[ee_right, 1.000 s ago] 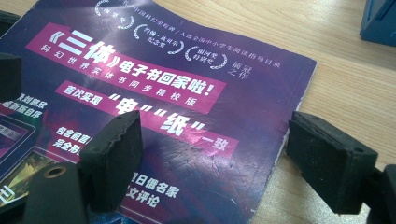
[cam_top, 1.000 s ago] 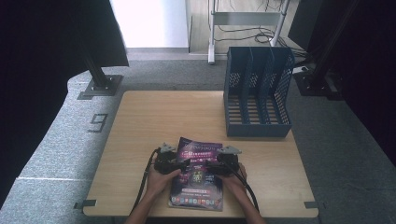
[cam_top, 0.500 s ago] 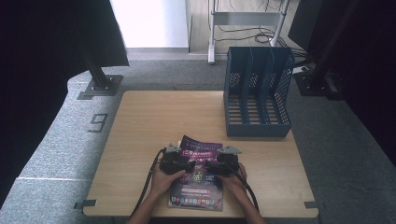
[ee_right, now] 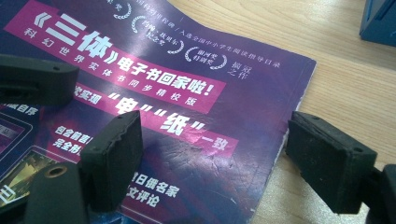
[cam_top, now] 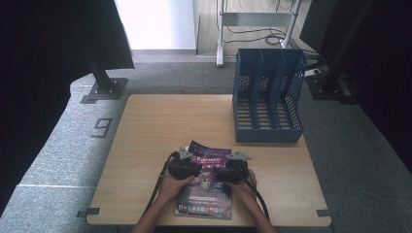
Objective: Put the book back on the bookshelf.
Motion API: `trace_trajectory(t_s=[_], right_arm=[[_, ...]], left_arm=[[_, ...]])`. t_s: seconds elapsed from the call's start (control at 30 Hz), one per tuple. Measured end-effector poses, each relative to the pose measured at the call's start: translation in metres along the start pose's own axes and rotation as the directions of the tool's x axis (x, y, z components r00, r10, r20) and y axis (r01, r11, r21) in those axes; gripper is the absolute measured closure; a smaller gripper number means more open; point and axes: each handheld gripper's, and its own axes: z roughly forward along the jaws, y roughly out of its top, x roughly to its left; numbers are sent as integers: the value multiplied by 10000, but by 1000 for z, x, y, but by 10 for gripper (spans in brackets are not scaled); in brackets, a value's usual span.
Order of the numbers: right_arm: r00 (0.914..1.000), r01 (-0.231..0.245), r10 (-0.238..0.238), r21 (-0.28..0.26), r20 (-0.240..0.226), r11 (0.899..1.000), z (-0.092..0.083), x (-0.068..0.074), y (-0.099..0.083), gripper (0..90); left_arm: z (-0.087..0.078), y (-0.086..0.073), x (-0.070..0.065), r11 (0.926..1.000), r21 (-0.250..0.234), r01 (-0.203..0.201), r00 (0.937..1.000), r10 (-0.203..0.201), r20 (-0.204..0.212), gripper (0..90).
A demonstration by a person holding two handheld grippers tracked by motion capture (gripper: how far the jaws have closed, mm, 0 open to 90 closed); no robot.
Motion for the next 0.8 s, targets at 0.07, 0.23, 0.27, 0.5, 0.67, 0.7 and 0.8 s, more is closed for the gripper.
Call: trace_trajectory(t_s=[0.07,0.23,0.27,0.5,0.67,0.7,0.8], right_arm=[[10000,-1,1,0,0,10000,0,0,0,184],[10000,-2,2,0,-2,10000,0,0,0,185],[10000,-3,3,-2,1,10000,0,0,0,185],[10000,-4,4,0,-2,10000,0,0,0,185],[10000,-7,7,0,-4,10000,0,0,0,185],[10000,-8,8,0,-3,10000,0,0,0,185],[10000,-8,8,2,-2,10000,0,0,0,185]], left_arm=[[0,0,0,10000,-65,-18,10000,18,-68,407],[4,2,-1,10000,-87,-35,9998,34,-181,430],[4,2,-1,10000,-75,-32,9999,30,-166,431],[6,6,-2,9999,-67,-127,9996,125,-258,479],[4,7,-4,9995,-183,-255,9992,249,-327,573],[4,7,-4,9994,-179,-280,9991,274,-310,584],[4,8,-4,9995,-138,-270,9995,268,-195,598]])
